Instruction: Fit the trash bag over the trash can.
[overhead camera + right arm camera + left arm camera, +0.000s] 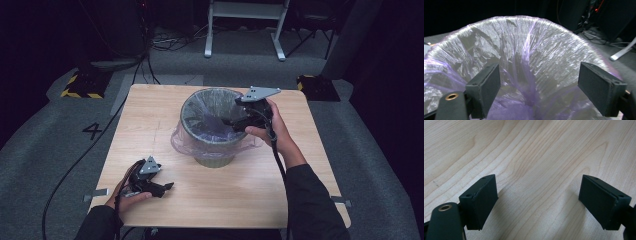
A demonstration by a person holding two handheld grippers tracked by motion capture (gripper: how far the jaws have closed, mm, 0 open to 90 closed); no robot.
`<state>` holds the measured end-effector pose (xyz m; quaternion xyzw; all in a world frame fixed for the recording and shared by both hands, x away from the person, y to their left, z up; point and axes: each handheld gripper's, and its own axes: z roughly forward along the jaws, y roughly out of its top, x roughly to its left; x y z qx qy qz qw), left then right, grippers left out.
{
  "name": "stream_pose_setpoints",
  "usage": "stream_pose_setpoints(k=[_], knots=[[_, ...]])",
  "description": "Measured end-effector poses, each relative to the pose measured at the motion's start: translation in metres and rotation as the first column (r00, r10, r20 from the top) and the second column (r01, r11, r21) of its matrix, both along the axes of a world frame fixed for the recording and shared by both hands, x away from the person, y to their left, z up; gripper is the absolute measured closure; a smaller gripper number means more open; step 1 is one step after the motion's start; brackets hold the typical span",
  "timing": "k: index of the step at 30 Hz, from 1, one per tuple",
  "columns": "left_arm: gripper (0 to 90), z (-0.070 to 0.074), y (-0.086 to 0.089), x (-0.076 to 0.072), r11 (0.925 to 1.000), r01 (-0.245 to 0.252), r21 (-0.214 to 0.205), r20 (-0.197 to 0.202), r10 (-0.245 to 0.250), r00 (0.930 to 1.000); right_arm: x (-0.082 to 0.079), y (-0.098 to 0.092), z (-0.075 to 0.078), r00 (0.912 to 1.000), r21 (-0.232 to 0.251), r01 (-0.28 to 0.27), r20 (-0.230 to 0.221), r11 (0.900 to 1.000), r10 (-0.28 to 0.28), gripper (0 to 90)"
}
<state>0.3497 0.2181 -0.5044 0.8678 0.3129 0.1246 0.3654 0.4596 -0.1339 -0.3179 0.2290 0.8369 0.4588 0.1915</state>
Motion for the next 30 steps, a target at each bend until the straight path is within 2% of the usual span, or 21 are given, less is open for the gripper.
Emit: stream_pose_setpoints(k=[1,11,15,26,30], knots=[[15.0,0.000,0.000,0.000,1.0000,0.002,0.000,0.001,-0.002,1.0000,0.002,0.001,-0.001,0.9999,0.000,-0.004,-0.014,1.0000,0.004,18.5],[15.0,0.000,0.000,0.000,1.0000,0.002,0.000,0.002,-0.002,1.0000,0.011,0.012,-0.011,0.9994,-0.067,0.002,-0.033,0.9978,-0.004,19.2],[15.0,0.000,0.000,0.000,1.0000,0.000,0.000,0.000,0.000,1.0000,0.012,0.015,-0.013,0.9988,-0.073,-0.009,-0.048,0.9973,0.006,19.3],[15.0,0.000,0.000,0.000,1.0000,0.002,-0.001,0.002,-0.002,1.0000,0.013,0.021,-0.015,0.9975,-0.133,-0.037,-0.064,0.9904,0.029,20.8],[14.9,0.000,0.000,0.000,1.0000,0.002,0.000,0.001,-0.002,1.0000,0.014,0.024,-0.015,0.9963,-0.175,-0.031,-0.084,0.9841,0.017,20.3]])
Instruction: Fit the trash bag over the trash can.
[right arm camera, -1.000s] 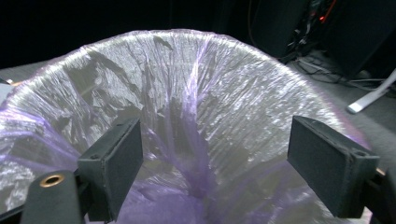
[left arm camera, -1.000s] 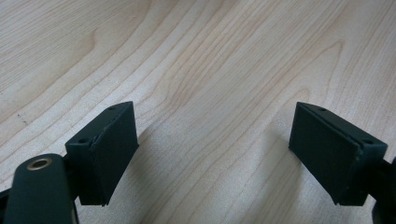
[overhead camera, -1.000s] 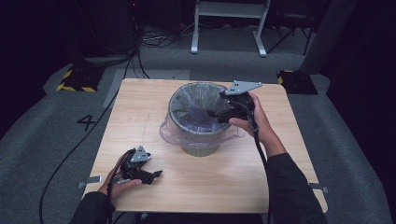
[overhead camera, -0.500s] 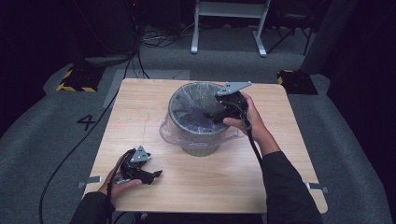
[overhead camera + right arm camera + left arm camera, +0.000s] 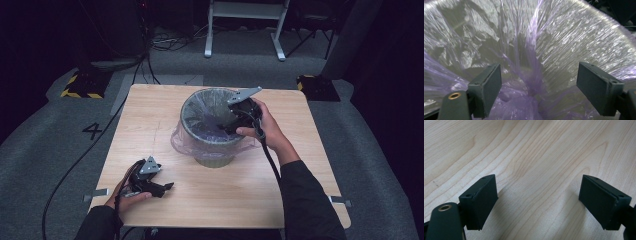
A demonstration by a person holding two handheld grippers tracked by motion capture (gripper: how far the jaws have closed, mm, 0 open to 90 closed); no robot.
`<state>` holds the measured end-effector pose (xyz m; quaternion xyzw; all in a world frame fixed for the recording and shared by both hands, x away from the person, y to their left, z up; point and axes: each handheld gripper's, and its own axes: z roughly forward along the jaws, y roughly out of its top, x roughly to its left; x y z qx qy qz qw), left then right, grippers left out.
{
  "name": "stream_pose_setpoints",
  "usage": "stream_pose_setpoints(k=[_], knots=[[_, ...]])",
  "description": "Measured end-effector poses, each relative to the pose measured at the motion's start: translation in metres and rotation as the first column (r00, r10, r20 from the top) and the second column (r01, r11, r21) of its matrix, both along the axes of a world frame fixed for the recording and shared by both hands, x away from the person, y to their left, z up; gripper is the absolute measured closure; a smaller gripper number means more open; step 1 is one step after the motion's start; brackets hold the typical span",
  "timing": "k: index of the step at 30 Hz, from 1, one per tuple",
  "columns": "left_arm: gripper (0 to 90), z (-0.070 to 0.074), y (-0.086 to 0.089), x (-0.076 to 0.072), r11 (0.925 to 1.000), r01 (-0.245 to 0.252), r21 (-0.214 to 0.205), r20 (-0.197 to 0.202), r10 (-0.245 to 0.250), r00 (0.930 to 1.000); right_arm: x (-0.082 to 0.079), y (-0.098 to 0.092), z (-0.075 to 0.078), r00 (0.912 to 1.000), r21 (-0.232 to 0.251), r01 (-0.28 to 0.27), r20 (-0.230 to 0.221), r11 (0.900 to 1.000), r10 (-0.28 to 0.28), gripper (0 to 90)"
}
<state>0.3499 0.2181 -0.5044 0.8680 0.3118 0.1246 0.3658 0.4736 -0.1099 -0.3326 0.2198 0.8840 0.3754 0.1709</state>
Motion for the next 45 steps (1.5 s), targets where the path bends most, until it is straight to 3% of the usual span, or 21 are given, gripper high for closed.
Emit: stream_pose_setpoints(k=[6,10,19,24,30,31,40,42,45], knots=[[14.9,0.000,0.000,0.000,1.0000,0.000,0.000,0.000,0.000,1.0000,0.004,0.006,0.000,0.9987,-0.085,0.006,-0.050,0.9963,-0.011,20.3],[14.9,0.000,0.000,0.000,1.0000,0.000,0.000,0.000,0.000,1.0000,0.007,0.012,0.000,0.9960,-0.161,0.003,-0.087,0.9869,-0.017,19.7],[14.9,0.000,0.000,0.000,1.0000,0.000,0.000,0.000,0.000,1.0000,0.009,0.016,0.000,0.9941,-0.214,0.004,-0.105,0.9769,-0.027,19.5],[14.9,0.000,0.000,0.000,1.0000,0.000,0.000,0.001,0.000,1.0000,0.008,0.014,0.000,0.9950,-0.187,0.012,-0.096,0.9823,-0.031,19.4],[14.9,0.000,0.000,0.000,1.0000,0.001,0.000,0.001,-0.001,1.0000,0.002,0.010,0.002,0.9971,-0.121,0.037,-0.061,0.9920,-0.045,20.1],[14.9,0.000,0.000,0.000,1.0000,0.000,0.000,0.001,0.000,1.0000,0.001,0.007,0.003,0.9974,-0.091,0.042,-0.056,0.9949,-0.047,20.2],[14.9,0.000,0.000,0.000,1.0000,0.000,0.000,0.001,0.000,1.0000,-0.010,-0.005,0.013,0.9978,-0.009,0.064,0.016,0.9979,-0.064,20.2],[14.9,0.000,0.000,0.000,1.0000,0.000,0.000,0.000,0.000,1.0000,-0.016,-0.011,0.019,0.9969,0.041,0.069,0.034,0.9968,-0.071,20.2],[14.9,0.000,0.000,0.000,1.0000,0.000,0.000,0.001,0.000,1.0000,-0.023,-0.016,0.024,0.9962,0.047,0.060,0.059,0.9971,-0.063,20.2]])
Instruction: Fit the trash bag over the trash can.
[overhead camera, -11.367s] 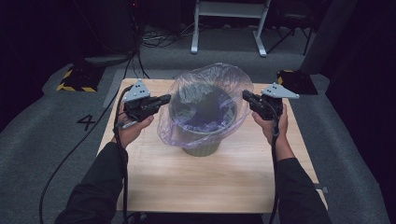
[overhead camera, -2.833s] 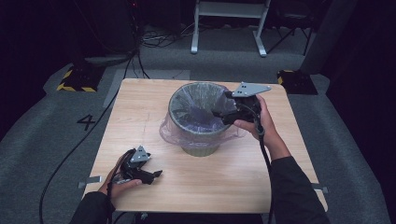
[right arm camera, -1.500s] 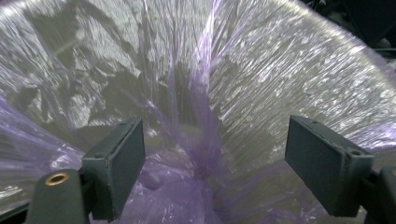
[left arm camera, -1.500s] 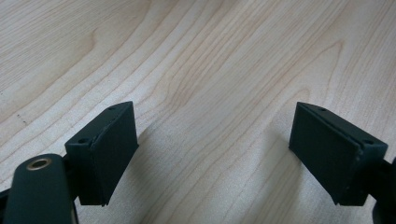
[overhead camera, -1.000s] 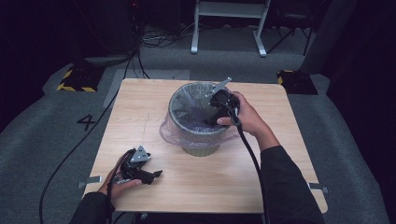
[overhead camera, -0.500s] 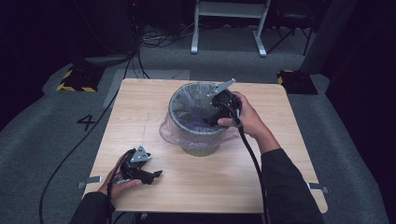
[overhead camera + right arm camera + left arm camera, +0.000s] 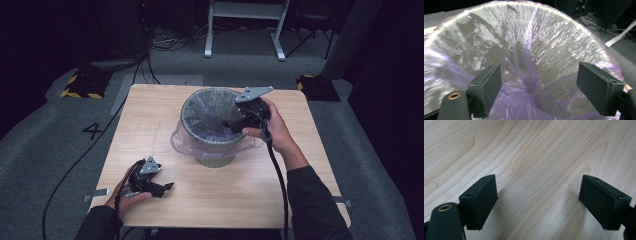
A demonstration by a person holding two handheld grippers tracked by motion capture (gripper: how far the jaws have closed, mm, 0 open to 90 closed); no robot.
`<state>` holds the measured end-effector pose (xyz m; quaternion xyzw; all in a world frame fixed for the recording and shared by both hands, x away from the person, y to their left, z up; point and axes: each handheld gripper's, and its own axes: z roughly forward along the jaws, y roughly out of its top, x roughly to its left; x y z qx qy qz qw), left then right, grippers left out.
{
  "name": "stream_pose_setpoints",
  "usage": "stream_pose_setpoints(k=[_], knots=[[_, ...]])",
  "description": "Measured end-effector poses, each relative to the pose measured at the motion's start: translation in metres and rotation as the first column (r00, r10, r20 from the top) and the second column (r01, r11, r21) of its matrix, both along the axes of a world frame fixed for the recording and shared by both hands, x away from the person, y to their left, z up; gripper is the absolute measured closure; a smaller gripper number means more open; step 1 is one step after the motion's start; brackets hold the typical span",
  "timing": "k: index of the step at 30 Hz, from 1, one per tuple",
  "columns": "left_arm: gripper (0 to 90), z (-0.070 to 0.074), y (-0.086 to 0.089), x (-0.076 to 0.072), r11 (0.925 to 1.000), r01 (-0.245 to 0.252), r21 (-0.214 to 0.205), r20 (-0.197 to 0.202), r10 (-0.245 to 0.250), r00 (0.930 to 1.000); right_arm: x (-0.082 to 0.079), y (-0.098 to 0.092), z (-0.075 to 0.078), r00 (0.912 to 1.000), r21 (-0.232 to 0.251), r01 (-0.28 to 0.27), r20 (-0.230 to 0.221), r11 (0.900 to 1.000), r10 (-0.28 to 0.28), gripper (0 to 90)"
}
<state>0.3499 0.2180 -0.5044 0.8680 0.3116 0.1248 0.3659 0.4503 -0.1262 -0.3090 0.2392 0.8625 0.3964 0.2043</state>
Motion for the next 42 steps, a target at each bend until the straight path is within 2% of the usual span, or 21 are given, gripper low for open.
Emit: stream_pose_setpoints(k=[4,5,8,12,17,31,42], knots=[[14.9,0.000,0.000,0.000,1.0000,0.000,0.000,0.000,0.000,1.0000,-0.009,-0.007,0.005,0.9998,0.019,-0.006,0.017,0.9998,0.006,20.2],[14.9,0.000,0.000,0.000,1.0000,0.000,0.000,0.000,0.000,1.0000,-0.016,-0.014,0.008,0.9994,0.025,0.000,0.035,0.9997,-0.001,20.1],[14.8,0.000,0.000,0.000,1.0000,0.000,0.000,0.000,0.000,1.0000,-0.023,-0.022,0.011,0.9991,0.033,0.004,0.043,0.9995,-0.005,20.1],[14.8,0.000,0.000,0.000,1.0000,0.000,0.000,0.000,0.000,1.0000,-0.029,-0.030,0.012,0.9989,0.020,0.010,0.046,0.9997,-0.011,20.1],[14.8,0.000,0.000,0.000,1.0000,0.001,0.000,0.000,-0.001,1.0000,-0.041,-0.042,0.011,0.9965,-0.014,0.011,0.083,0.9998,-0.010,20.1],[14.8,0.000,0.000,0.000,1.0000,0.001,0.000,0.001,-0.001,1.0000,-0.057,-0.065,-0.007,0.9965,-0.014,0.026,0.080,0.9996,-0.024,19.7],[14.8,0.000,0.000,0.000,1.0000,0.000,0.000,0.000,0.000,1.0000,-0.061,-0.076,-0.029,0.9979,-0.057,0.040,0.053,0.9976,-0.037,19.5]])
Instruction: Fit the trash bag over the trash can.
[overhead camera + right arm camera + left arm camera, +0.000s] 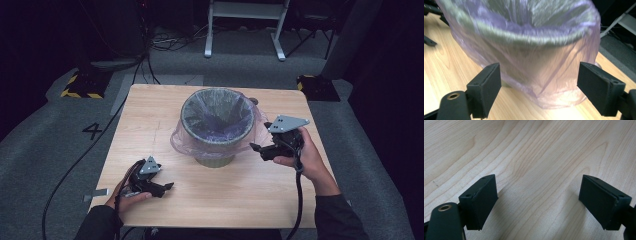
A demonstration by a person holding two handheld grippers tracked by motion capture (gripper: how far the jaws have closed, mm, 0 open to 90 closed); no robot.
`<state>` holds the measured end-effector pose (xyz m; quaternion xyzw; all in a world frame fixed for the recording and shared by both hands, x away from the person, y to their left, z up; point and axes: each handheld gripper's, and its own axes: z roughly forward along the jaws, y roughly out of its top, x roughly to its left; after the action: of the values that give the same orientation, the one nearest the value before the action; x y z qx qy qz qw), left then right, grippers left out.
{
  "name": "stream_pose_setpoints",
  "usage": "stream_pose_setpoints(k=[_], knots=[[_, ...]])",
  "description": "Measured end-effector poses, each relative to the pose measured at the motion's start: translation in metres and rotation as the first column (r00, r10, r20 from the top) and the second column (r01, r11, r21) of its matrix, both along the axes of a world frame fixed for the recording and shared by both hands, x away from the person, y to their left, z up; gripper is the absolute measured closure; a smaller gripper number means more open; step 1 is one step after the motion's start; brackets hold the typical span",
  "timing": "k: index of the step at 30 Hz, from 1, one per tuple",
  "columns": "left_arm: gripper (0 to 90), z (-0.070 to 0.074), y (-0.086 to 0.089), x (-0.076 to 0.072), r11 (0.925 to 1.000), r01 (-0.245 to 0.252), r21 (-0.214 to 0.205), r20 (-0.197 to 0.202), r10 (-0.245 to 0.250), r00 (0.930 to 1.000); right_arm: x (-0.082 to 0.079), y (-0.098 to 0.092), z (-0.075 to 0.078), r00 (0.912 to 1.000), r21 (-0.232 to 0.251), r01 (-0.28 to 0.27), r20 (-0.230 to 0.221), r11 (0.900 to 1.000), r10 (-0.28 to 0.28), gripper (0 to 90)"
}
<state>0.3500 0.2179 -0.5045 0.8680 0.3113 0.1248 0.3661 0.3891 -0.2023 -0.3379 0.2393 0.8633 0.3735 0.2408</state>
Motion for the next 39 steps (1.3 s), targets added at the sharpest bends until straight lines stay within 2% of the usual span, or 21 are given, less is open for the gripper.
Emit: stream_pose_setpoints(k=[20,22,31,39], knots=[[14.6,0.000,0.000,0.000,1.0000,0.001,0.000,0.000,-0.001,1.0000,-0.006,-0.014,-0.035,0.9983,-0.060,0.019,-0.055,0.9980,-0.022,19.4],[14.6,0.000,0.000,0.000,1.0000,0.001,0.000,0.000,-0.001,1.0000,-0.006,-0.017,-0.043,0.9968,-0.052,0.024,-0.075,0.9984,-0.027,19.4],[14.6,0.000,0.000,0.000,1.0000,0.001,0.000,0.000,-0.001,1.0000,-0.008,-0.023,-0.064,0.9923,-0.084,0.039,-0.114,0.9957,-0.048,19.3],[14.6,0.000,0.000,0.000,1.0000,0.001,0.000,0.000,-0.001,1.0000,-0.013,-0.032,-0.089,0.9841,-0.123,0.060,-0.159,0.9906,-0.080,19.4]])
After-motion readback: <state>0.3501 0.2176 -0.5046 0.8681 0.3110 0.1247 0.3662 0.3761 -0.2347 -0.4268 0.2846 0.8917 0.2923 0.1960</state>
